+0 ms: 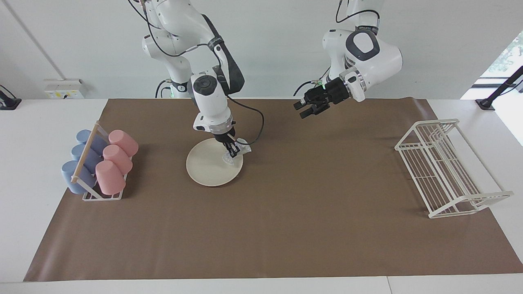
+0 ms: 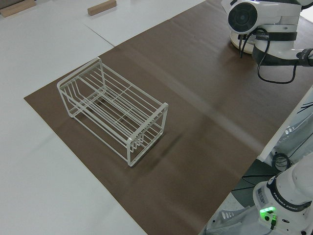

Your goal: Wipe plate with sponge

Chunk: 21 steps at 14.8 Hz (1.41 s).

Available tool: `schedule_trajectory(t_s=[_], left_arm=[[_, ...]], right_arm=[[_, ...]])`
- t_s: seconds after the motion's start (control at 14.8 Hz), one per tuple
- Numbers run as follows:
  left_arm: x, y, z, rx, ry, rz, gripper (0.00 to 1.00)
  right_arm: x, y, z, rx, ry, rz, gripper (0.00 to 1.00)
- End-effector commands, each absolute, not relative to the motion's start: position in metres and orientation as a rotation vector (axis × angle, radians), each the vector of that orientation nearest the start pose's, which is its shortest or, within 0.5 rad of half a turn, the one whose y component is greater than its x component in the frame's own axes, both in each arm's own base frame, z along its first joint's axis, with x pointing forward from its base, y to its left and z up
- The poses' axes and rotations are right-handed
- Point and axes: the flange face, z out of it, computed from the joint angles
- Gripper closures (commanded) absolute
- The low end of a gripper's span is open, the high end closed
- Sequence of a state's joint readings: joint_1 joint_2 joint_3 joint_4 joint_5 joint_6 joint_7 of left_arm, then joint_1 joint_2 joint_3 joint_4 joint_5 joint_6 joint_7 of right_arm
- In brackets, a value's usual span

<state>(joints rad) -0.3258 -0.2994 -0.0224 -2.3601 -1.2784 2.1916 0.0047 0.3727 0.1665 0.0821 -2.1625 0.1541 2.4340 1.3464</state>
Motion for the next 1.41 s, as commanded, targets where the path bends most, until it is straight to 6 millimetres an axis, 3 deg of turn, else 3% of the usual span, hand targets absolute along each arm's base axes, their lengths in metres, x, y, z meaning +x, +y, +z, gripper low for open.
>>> schedule_trajectory(t_s=[0.0,0.4,0.67,0.94,1.15,1.35], left_arm=[[0.456,-0.164,0.494,2.087,0.369,-0.156,0.0],[0.467,-0.11,0.52,2.355,0.247,-0.211,0.0],[0.482,-0.083,0.539,2.608,0.141,-0.214,0.0],[0.488,-0.067,0.562,2.906,0.023,-0.145,0.0],[0.496,-0.054,0.586,3.073,-0.034,-0.083,0.0],[0.503,-0.048,0.616,3.142,-0.05,-0.12,0.0]], right_arm=[[0.513,0.247,0.315,-2.604,1.468,0.043,1.0],[0.517,0.22,0.307,-2.646,1.429,0.05,1.0],[0.528,0.175,0.3,-2.713,1.319,0.045,1.0],[0.537,0.142,0.299,-2.755,1.229,0.03,1.0],[0.539,0.135,0.298,-2.762,1.215,0.026,1.0],[0.533,0.154,0.299,-2.73,1.287,0.038,1.0]])
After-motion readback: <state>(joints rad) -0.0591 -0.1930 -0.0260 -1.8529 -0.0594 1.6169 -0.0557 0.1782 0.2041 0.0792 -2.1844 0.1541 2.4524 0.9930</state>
